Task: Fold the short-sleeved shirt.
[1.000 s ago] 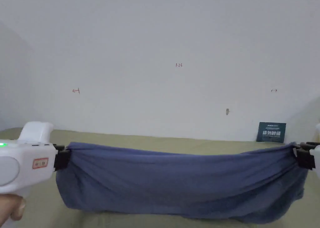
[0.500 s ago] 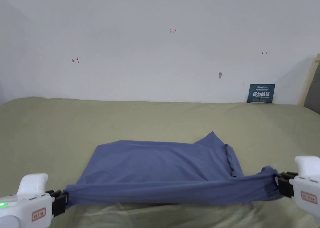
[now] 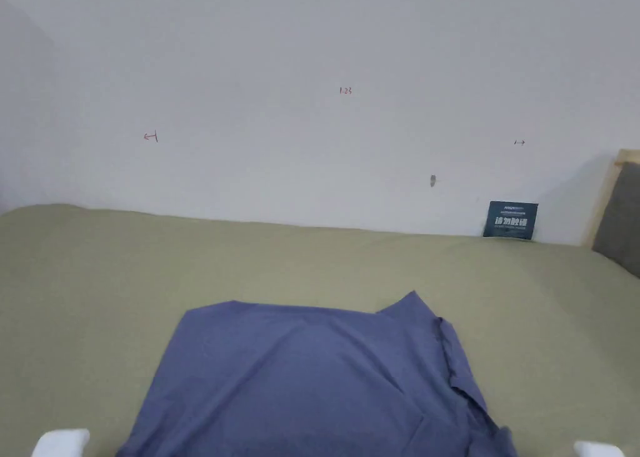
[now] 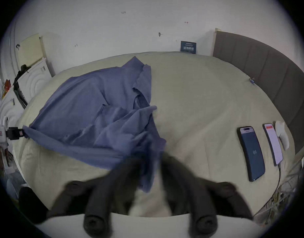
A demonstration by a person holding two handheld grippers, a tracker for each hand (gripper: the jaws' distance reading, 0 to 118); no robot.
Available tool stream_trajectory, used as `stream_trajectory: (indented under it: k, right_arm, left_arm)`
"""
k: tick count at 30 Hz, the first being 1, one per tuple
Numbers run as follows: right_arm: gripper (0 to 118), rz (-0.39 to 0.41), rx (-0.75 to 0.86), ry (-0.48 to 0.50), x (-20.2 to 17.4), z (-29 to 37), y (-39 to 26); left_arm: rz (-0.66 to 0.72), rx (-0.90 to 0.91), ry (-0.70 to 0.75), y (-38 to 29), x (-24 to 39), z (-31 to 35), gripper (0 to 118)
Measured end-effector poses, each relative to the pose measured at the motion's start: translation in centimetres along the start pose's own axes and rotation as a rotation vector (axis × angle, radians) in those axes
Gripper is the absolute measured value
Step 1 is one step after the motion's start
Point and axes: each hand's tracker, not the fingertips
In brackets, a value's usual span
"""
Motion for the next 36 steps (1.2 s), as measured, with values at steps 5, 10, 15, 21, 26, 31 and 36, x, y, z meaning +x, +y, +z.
stream_trajectory:
  k: [5, 10, 15, 21, 26, 31, 36]
  right_arm:
    - [104, -0.027, 0.070, 0.009, -0.7, 3.1, 1.5]
    - [102, 0.057, 0.098, -0.002, -3.7, 5.7, 1.4]
    - [11, 0.140, -0.001, -0.027, -6.3, 5.8, -1.0]
    - [0, 0.038, -0.023, 0.001, -6.7, 4.7, -3.9]
    - [0, 0.057, -0.029, 0.005, -6.9, 4.5, -3.5]
    - [0, 0.038, -0.002, 0.018, -6.1, 4.6, -2.1]
    - [0, 0.023, 0.003, 0.003, -5.1, 3.9, -1.5]
  left_arm:
    - [0.129, 0.012, -0.072, 1.1, -0.8, 3.1, 100]
    - [0.068, 0.132, -0.087, 0.8, 0.5, 5.7, 91]
    - [-0.026, 0.111, -0.033, -1.2, 1.5, 5.8, 2]
    - [-0.001, 0.026, -0.057, -4.3, 0.2, 2.6, 0]
    - [-0.025, 0.013, -0.052, -4.8, -0.1, 1.7, 0]
    - [0.023, 0.031, -0.019, -3.0, -0.8, 0.0, 83]
    - [0.055, 0.035, -0.039, -1.1, -0.4, -1.5, 111]
